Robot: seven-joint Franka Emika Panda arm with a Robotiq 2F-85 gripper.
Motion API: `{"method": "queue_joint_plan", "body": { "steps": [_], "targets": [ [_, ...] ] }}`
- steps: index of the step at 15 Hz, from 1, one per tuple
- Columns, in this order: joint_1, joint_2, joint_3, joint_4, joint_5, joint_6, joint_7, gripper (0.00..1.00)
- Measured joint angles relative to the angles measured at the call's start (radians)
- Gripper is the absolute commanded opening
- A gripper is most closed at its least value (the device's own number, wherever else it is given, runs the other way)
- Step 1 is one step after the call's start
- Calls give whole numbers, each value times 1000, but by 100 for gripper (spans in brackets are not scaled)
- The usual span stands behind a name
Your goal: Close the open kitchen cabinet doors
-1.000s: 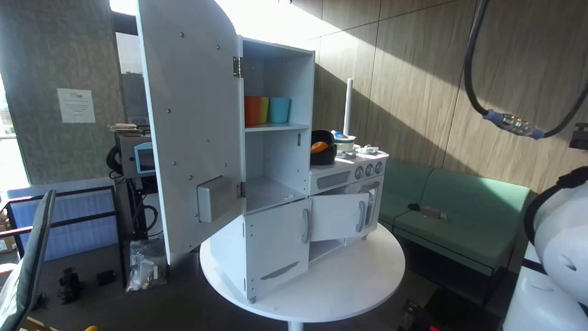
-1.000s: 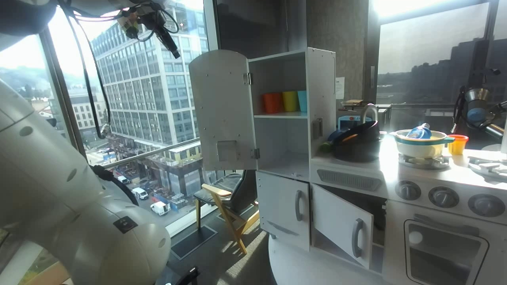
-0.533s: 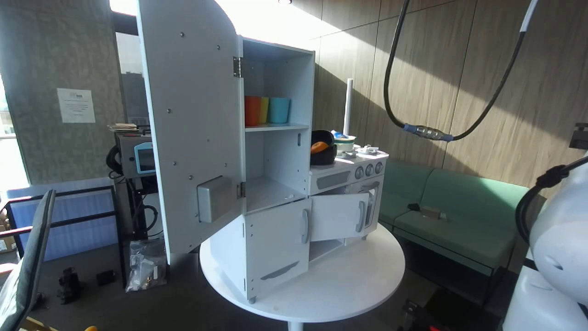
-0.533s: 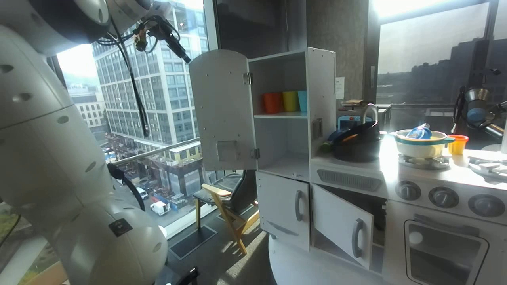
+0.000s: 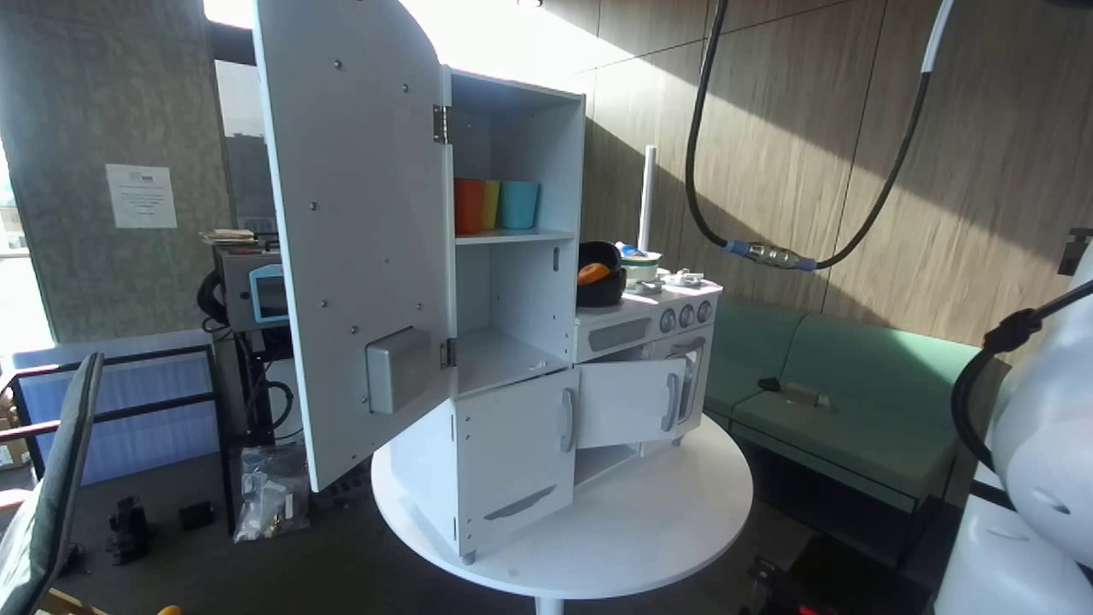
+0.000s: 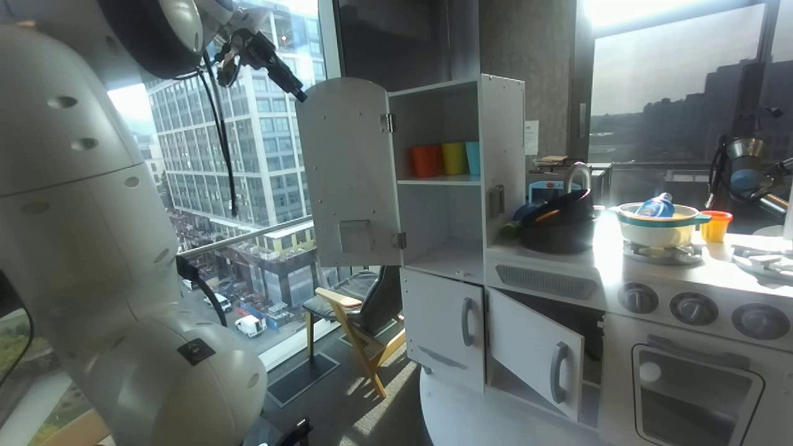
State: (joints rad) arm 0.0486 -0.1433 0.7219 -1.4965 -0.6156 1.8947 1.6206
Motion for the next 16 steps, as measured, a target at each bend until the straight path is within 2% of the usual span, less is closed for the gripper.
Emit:
{"method": "queue_joint_plan", "body": {
  "steps": [5, 8, 11, 16],
  "targets": [
    [68, 58, -25, 6, -73, -50, 19, 100],
    [104, 151, -82, 19, -137, -33, 26, 100],
    [182, 222, -149, 80, -172, -12, 27, 100],
    [297, 210, -234, 101, -158, -109, 25, 100]
  ]
}}
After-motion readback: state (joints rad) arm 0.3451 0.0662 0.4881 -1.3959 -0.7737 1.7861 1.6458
